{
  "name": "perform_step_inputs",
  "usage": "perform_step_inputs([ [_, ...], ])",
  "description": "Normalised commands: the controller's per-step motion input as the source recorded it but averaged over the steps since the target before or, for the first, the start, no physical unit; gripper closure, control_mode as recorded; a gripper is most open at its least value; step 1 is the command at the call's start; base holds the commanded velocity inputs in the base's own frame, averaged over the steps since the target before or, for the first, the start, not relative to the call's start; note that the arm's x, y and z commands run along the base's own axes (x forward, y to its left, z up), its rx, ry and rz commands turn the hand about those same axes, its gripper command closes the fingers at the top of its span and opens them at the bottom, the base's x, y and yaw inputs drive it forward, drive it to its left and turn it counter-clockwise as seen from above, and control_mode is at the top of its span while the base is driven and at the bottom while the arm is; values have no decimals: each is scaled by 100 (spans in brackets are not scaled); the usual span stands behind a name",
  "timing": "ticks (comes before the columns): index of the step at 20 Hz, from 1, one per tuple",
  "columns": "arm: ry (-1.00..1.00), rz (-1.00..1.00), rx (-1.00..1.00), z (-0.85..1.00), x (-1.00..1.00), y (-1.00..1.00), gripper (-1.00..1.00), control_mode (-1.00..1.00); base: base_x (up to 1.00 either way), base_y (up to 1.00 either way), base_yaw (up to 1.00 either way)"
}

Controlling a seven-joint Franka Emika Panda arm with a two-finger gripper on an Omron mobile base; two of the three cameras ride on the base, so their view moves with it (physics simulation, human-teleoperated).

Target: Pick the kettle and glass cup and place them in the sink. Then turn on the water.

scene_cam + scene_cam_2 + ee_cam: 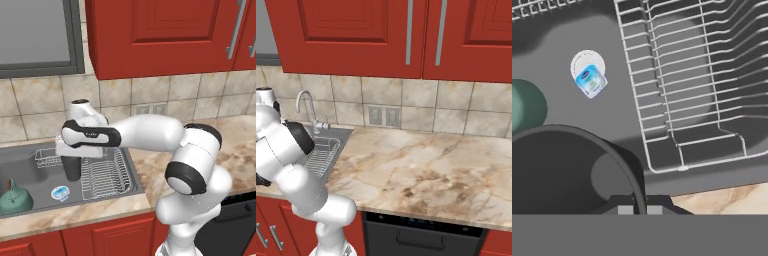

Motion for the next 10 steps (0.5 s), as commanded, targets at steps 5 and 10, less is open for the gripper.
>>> perform_step_inputs([
  [5,0,0,0,-20,0,23,100,-100,0,0,0],
  [10,0,0,0,-20,0,20,100,-100,0,0,0],
])
